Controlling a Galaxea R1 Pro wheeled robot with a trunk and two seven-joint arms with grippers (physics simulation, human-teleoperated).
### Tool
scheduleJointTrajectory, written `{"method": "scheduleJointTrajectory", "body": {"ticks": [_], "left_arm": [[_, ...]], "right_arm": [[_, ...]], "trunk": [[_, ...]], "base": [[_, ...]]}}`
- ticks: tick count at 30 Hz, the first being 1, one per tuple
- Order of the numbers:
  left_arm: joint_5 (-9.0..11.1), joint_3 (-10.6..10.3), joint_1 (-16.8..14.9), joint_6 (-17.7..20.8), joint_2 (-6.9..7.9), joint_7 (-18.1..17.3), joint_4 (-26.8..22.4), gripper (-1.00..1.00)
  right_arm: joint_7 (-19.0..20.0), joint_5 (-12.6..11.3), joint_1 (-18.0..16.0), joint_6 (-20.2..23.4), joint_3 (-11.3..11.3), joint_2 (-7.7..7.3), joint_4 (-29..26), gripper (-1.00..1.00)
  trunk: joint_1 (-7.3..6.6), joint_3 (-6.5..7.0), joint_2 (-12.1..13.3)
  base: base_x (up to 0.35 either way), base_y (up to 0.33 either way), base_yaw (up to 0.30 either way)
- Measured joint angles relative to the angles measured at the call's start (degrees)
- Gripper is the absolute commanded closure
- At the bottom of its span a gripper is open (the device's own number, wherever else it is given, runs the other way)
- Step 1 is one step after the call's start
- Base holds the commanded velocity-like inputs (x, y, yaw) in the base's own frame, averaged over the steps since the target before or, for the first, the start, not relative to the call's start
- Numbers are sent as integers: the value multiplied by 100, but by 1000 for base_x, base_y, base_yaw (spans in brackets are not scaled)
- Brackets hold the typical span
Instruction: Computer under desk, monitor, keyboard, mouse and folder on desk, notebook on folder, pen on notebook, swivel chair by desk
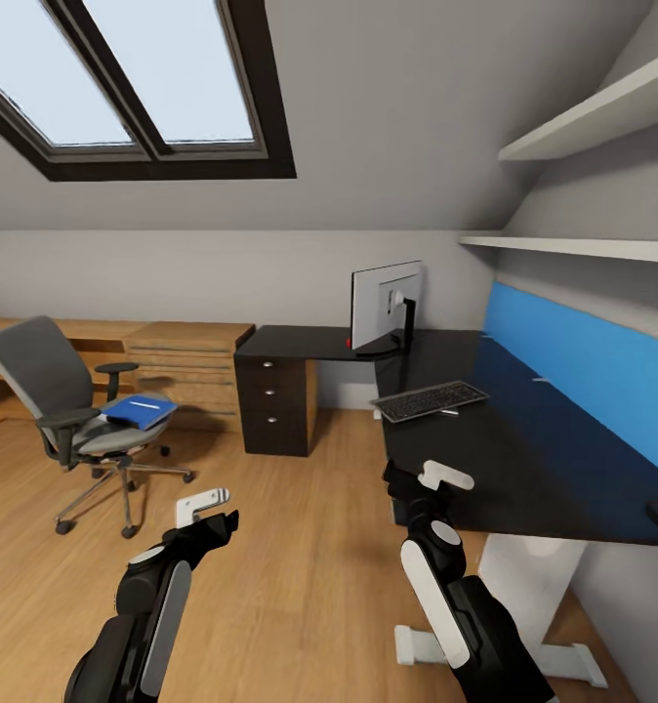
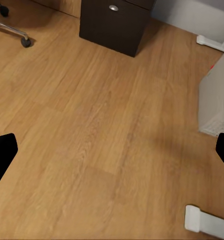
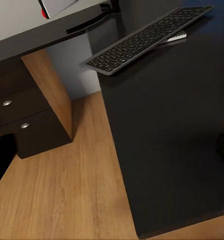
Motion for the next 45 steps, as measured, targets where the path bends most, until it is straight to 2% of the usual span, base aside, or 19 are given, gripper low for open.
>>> {"method": "scheduleJointTrajectory", "body": {"ticks": [21,25,37,45], "left_arm": [[-1,-9,0,-2,0,17,4,-100],[-1,-83,0,0,0,18,19,-100],[-1,-152,0,1,-1,18,50,-100],[4,-159,0,2,-1,18,58,-100]], "right_arm": [[29,9,0,-3,0,0,18,-100],[38,19,-3,-29,-26,-28,280,-100],[50,46,-95,-535,-63,-430,1186,-100],[71,37,-504,-590,-77,-814,1845,-100]], "trunk": [[0,2,0],[0,2,0],[0,2,0],[0,2,0]], "base": [[0,-309,0],[0,-316,0],[0,-239,0],[0,-23,0]]}}
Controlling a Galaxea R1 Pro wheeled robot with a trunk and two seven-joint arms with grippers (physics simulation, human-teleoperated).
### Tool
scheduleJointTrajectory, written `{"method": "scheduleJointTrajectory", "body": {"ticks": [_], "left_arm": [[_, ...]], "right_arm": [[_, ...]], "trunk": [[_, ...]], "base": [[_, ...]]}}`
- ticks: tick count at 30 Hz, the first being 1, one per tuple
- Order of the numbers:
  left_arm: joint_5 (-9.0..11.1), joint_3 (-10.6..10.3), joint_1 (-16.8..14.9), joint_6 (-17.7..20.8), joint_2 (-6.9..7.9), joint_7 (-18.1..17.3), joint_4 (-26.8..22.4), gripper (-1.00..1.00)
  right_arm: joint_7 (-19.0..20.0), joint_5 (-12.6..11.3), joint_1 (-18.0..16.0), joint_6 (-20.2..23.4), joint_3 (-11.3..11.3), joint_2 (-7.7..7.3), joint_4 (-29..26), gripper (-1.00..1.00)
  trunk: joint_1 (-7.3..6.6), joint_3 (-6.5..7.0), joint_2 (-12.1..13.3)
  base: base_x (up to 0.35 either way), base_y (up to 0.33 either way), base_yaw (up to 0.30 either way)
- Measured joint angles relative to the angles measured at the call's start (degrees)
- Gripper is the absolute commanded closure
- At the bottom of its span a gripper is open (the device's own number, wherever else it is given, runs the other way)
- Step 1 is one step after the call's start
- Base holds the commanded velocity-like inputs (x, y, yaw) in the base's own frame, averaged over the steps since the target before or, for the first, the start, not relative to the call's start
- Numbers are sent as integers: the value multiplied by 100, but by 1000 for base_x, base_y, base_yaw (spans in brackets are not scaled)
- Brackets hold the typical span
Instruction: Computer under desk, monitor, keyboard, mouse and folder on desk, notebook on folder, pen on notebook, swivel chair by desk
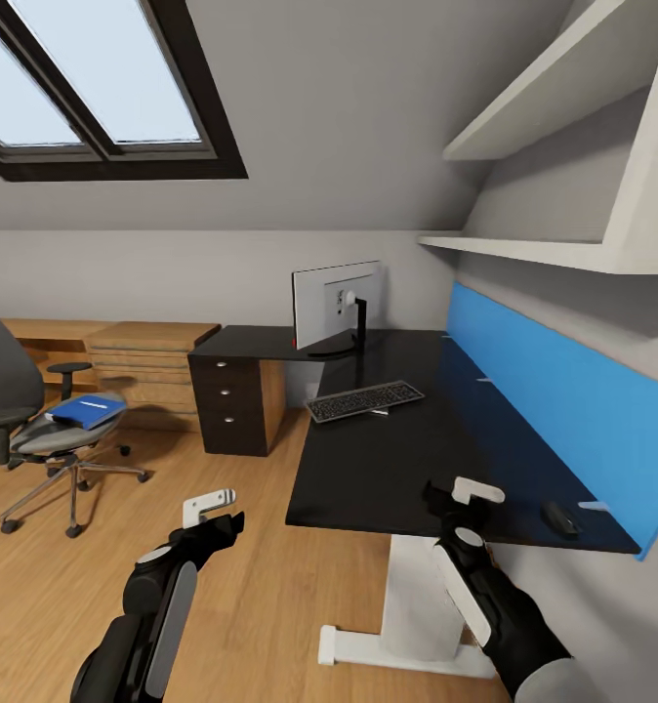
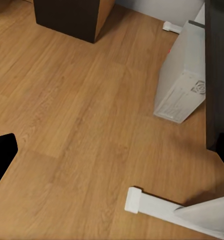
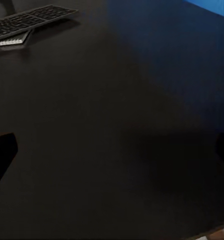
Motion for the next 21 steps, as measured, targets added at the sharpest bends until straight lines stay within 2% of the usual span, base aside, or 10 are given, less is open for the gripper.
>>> {"method": "scheduleJointTrajectory", "body": {"ticks": [3,12,18,20,21], "left_arm": [[3,-2,0,0,0,0,7,-100],[-2,-7,0,0,-2,0,57,-100],[-4,-71,0,0,0,0,77,-100],[-5,-80,-3,0,0,0,79,-100],[-2,-86,0,0,0,0,79,-100]], "right_arm": [[129,-15,-258,-52,-3,-153,448,-100],[544,-20,-742,-111,-16,-390,1213,-100],[812,-42,-882,-82,-81,-788,1370,-100],[954,-45,-897,-74,-261,-907,1385,-100],[1179,-35,-909,-12,-802,-988,1399,-100]], "trunk": [[0,0,0],[0,0,0],[0,0,0],[0,0,0],[0,0,0]], "base": [[0,-3,0],[0,0,0],[0,0,0],[0,0,0],[0,0,0]]}}
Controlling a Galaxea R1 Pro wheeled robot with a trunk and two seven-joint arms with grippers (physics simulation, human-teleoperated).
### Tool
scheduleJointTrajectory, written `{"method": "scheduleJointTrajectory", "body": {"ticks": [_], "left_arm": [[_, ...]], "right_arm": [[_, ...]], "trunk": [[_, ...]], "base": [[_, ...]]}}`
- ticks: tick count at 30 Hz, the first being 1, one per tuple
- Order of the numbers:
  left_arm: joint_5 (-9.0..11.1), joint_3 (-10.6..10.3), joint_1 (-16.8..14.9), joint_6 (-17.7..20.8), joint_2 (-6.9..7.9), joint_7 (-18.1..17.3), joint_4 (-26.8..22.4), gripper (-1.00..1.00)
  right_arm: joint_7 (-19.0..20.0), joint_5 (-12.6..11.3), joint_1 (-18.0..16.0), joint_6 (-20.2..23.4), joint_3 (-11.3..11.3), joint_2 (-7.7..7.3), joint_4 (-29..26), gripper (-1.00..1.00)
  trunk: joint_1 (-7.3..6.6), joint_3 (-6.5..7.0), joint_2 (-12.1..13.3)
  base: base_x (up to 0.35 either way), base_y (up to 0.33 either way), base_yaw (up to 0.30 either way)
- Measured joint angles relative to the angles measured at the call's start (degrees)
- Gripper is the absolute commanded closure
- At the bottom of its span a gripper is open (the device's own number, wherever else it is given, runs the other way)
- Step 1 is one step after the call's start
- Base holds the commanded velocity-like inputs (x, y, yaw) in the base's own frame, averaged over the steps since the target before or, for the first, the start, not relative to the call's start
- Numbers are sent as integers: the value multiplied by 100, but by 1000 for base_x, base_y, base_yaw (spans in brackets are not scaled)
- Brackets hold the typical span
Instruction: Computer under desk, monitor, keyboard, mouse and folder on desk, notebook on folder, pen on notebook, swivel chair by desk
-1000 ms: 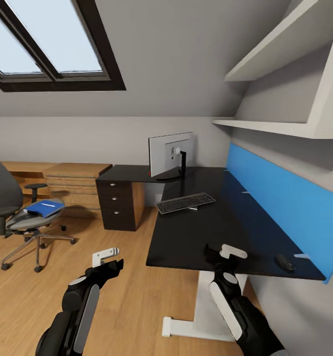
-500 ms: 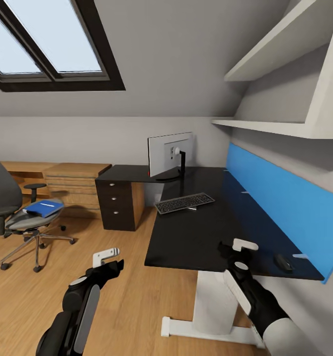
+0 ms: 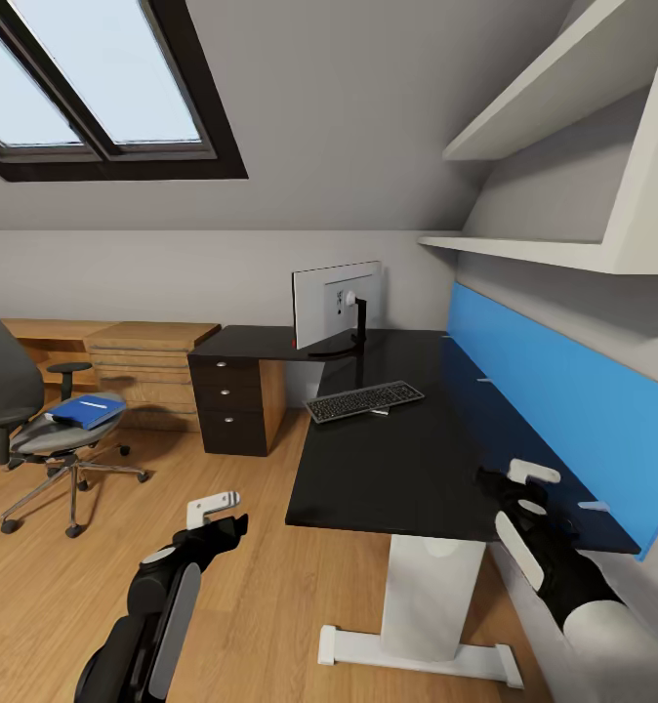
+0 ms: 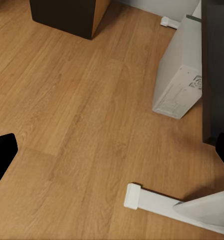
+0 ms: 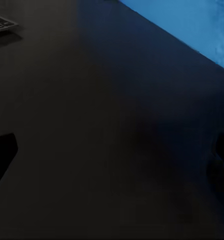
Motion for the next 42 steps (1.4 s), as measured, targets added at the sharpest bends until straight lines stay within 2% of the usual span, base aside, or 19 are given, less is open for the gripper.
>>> {"method": "scheduleJointTrajectory", "body": {"ticks": [2,3,8,12,16,17,19,25,36,42], "left_arm": [[2,-2,0,0,0,0,1,-100],[3,-4,0,0,0,0,3,-100],[5,-7,0,0,-1,0,9,-100],[5,-7,0,0,-1,0,11,-100],[5,-8,0,0,-1,0,11,-100],[5,-7,-1,-1,-1,0,12,-100],[5,-7,0,0,-1,0,11,-100],[4,-8,-1,0,-1,0,12,-100],[4,-7,-1,0,-1,0,12,-100],[5,-7,-1,0,-1,0,11,-100]], "right_arm": [[64,-12,-1,46,-298,-24,3,-100],[87,-20,-3,77,-532,-34,-17,-100],[108,12,-5,126,-890,-9,-126,-100],[115,14,-5,130,-905,39,-202,-100],[97,-6,-1,118,-923,160,-464,-100],[37,-10,3,117,-945,374,-714,-100],[-47,-7,5,121,-960,524,-836,-100],[-187,-4,14,123,-973,666,-925,-100],[-164,9,14,100,-968,668,-814,-100],[-162,18,13,96,-958,675,-791,-100]], "trunk": [[0,0,0],[0,0,0],[0,0,0],[0,0,0],[0,0,0],[0,0,0],[0,0,0],[0,1,0],[0,29,0],[0,35,0]], "base": [[0,0,0],[0,0,0],[0,0,0],[0,0,0],[0,0,0],[0,0,0],[0,0,0],[0,0,-64],[0,0,-242],[0,0,-80]]}}
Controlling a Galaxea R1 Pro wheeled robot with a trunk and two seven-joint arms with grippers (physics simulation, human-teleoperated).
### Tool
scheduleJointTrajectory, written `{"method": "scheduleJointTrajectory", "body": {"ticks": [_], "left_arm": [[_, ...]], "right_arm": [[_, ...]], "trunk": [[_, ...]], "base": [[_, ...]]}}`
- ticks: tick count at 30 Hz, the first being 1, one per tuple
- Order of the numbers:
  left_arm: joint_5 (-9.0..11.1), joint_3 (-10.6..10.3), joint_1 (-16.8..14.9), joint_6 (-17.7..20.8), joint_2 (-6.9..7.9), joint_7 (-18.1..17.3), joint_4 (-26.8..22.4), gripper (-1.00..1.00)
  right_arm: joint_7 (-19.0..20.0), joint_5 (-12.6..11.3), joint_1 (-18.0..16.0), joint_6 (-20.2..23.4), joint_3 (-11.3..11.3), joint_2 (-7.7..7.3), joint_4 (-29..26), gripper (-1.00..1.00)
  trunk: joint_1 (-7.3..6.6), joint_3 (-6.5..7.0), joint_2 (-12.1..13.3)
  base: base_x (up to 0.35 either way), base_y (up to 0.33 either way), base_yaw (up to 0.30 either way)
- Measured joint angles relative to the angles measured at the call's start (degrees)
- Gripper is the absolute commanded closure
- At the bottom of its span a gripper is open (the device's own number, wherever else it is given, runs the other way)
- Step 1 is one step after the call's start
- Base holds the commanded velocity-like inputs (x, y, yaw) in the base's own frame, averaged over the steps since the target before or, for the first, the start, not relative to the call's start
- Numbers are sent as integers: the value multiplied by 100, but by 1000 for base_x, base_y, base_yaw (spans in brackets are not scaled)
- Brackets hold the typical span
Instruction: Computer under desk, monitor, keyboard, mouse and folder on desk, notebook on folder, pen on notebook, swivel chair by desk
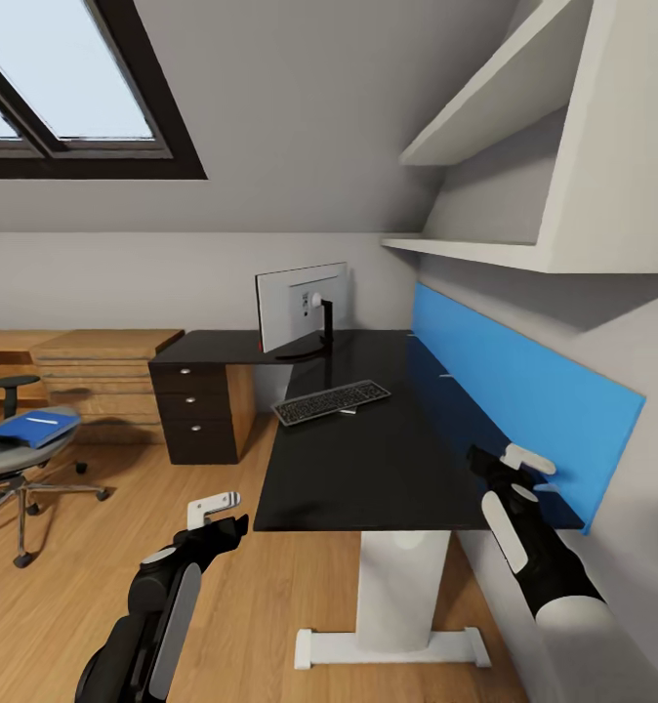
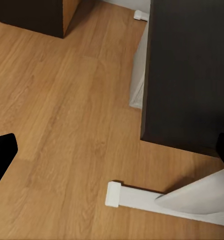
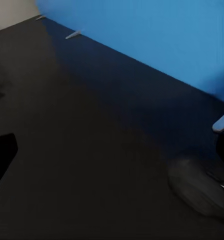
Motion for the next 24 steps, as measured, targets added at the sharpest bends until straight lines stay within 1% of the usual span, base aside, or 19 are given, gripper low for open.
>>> {"method": "scheduleJointTrajectory", "body": {"ticks": [5,8,9,10,12,13,15,18,24], "left_arm": [[1,2,1,0,0,0,0,-100],[1,-3,1,0,0,-11,21,-100],[-3,-5,1,-4,0,-6,78,-100],[-6,-6,1,-5,0,-4,90,-100],[-8,-6,1,-9,1,-2,120,-100],[-8,-7,1,-10,1,-1,128,-100],[-8,-7,1,-10,1,-1,133,-100],[-8,-7,2,-10,1,-1,138,-100],[-2,-6,1,-9,0,0,140,-100]], "right_arm": [[-15,10,0,1,39,8,27,-100],[7,89,0,-6,89,-5,58,-100],[17,234,1,-13,207,-13,121,-100],[19,284,1,-16,244,-16,154,-100],[31,481,1,-32,351,-19,335,-100],[46,528,0,-37,370,-21,415,-100],[90,559,0,-41,380,-26,496,-100],[265,597,0,-48,385,-57,640,-100],[630,620,0,-48,386,-144,736,-100]], "trunk": [[0,0,0],[0,0,0],[0,0,0],[0,0,1],[0,0,0],[0,0,0],[0,0,0],[0,0,0],[0,0,0]], "base": [[0,0,-7],[0,-50,0],[0,-184,0],[0,-242,0],[0,-303,0],[0,-320,0],[0,-324,0],[0,-270,0],[0,-105,0]]}}
